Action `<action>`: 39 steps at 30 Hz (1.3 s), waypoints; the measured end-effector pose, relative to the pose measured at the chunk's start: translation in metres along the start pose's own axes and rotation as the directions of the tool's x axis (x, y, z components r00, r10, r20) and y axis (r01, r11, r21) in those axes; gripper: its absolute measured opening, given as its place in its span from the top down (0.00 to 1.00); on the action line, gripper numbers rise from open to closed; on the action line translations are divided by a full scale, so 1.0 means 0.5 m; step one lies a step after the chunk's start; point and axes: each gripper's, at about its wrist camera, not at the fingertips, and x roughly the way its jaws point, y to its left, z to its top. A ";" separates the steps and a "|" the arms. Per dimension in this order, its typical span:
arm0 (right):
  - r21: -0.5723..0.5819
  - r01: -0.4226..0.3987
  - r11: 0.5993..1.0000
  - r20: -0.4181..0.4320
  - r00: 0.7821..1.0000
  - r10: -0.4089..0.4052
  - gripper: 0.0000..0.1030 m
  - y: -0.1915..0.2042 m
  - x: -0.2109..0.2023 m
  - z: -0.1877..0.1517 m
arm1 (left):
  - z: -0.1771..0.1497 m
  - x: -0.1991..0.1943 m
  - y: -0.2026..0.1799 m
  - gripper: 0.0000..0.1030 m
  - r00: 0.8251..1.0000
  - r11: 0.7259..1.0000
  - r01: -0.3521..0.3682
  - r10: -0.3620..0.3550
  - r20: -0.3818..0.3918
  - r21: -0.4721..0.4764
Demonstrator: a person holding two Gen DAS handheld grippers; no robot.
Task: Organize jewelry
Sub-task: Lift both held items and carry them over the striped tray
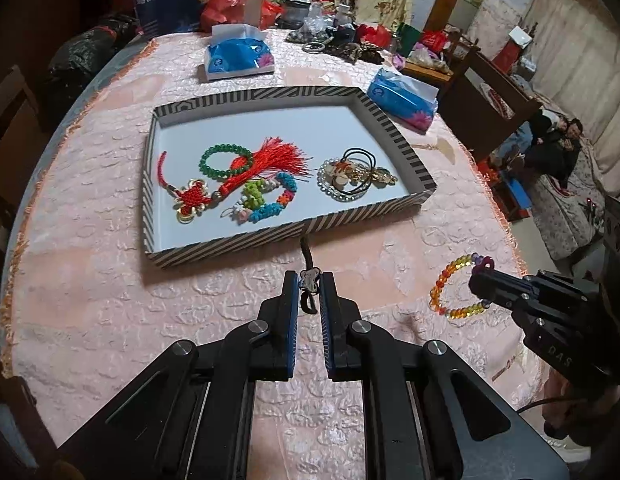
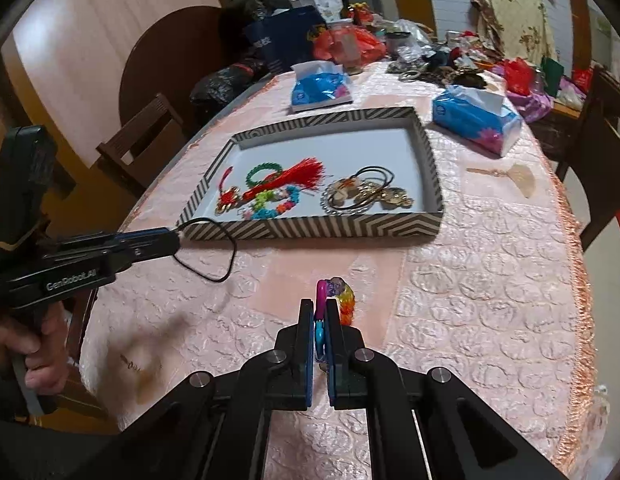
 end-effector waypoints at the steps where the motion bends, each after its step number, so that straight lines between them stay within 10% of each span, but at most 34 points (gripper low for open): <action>1: 0.001 0.006 1.000 0.000 1.000 -0.006 0.96 0.000 -0.002 0.001 | 0.002 -0.002 -0.001 0.91 1.000 1.000 -0.024 0.024 -0.003 -0.003; 10: -0.037 0.034 0.999 -0.019 0.999 -0.035 0.96 0.014 -0.013 0.003 | 0.003 -0.025 -0.006 0.91 0.986 0.986 -0.167 0.166 -0.009 -0.019; 39: -0.076 0.027 0.997 -0.004 1.000 -0.027 0.96 0.036 -0.014 0.015 | 0.009 -0.022 -0.011 0.91 0.984 0.984 -0.180 0.179 -0.024 -0.012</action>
